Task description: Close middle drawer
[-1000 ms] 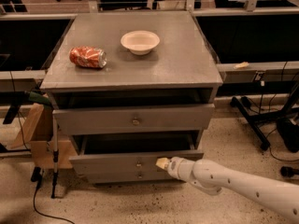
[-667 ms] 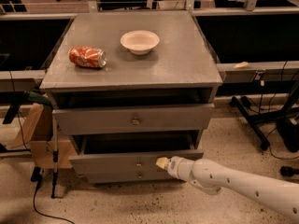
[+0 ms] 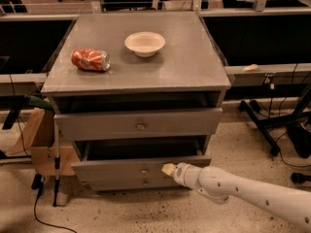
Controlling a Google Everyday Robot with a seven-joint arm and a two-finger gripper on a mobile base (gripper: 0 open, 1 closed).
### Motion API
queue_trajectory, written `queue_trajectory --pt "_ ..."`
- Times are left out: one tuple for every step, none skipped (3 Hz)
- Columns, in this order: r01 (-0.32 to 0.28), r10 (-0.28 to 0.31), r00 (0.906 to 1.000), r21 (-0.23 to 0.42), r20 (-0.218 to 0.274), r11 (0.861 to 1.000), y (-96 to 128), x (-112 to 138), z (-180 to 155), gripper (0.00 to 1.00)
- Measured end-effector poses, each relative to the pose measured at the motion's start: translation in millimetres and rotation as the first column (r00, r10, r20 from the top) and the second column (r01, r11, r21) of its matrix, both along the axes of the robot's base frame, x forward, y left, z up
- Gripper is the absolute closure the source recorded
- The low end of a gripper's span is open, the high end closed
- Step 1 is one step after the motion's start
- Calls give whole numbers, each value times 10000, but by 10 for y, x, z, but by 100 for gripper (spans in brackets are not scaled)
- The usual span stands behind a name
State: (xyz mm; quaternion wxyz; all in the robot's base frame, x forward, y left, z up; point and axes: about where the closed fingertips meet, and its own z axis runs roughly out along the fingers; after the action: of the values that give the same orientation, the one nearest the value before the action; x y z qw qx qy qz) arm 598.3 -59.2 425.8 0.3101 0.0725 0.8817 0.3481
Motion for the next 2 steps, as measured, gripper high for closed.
queue_trajectory --pt "221 -222 9996 51 185 9997 -30 -3 14 100" --pt "301 -302 9994 81 155 9995 -63 -10 -2 100"
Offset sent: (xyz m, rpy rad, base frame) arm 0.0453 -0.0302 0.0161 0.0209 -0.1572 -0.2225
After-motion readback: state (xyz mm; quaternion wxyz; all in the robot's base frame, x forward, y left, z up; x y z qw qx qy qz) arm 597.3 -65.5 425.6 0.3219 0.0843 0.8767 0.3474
